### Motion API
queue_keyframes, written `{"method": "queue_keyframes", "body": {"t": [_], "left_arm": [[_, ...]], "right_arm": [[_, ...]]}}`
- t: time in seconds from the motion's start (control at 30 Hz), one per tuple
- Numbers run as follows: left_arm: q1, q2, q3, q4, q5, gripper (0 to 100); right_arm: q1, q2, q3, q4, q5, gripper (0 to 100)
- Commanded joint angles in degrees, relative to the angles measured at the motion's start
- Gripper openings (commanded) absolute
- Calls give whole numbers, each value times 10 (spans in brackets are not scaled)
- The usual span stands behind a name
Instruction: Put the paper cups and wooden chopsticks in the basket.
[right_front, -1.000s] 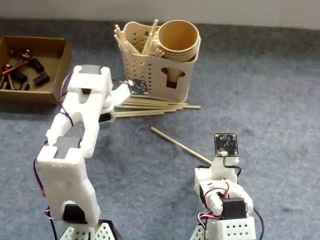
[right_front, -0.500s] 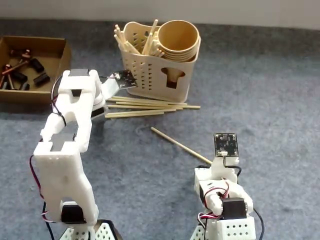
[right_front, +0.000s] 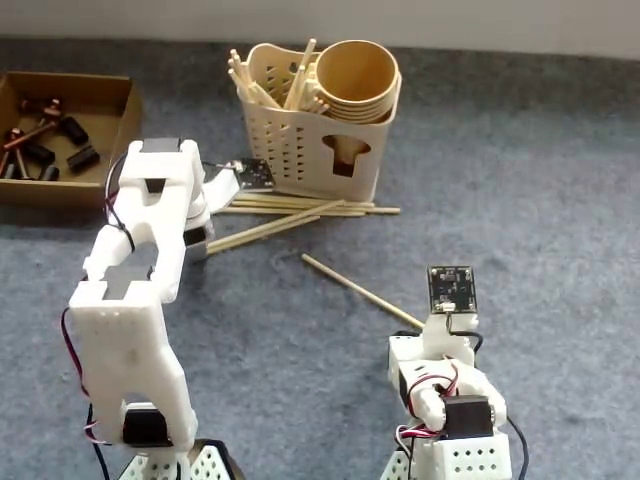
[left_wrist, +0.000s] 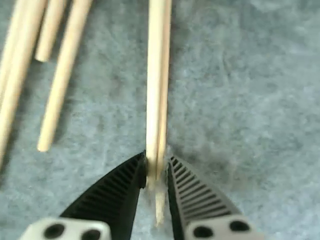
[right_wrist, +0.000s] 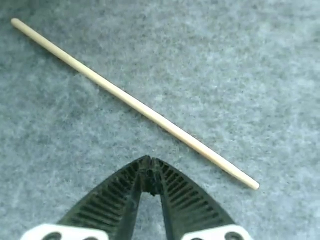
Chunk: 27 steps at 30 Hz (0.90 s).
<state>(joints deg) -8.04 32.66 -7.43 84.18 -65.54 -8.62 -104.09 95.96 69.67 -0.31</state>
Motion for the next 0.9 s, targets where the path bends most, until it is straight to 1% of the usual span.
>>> {"method": "queue_keyframes", "body": {"t": [0.0, 0.13, 0.2, 0.3, 0.43, 0.5, 0.63, 0.7, 0.8, 0.87], "left_arm": [[15, -2, 0, 51, -10, 6], [12, -31, 8, 82, -11, 6], [10, -55, 20, 99, -29, 6], [8, -104, 65, 113, -57, 6], [7, -174, 133, 111, -62, 7], [7, -199, 164, 89, -59, 10], [-1, -236, 233, 25, -58, 82], [-6, -249, 260, -8, -58, 95], [-4, -265, 282, -27, -56, 98], [0, -275, 282, -31, -33, 98]], "right_arm": [[7, -3, 58, 2, 7, 5], [7, -3, 58, 2, 7, 5], [7, -3, 58, 2, 7, 5], [7, -3, 58, 2, 7, 5], [7, -3, 58, 2, 7, 5], [7, -3, 58, 2, 7, 5], [7, -3, 58, 2, 7, 5], [7, -3, 58, 2, 7, 5], [7, -3, 58, 2, 7, 5], [7, -3, 58, 2, 7, 5]]}}
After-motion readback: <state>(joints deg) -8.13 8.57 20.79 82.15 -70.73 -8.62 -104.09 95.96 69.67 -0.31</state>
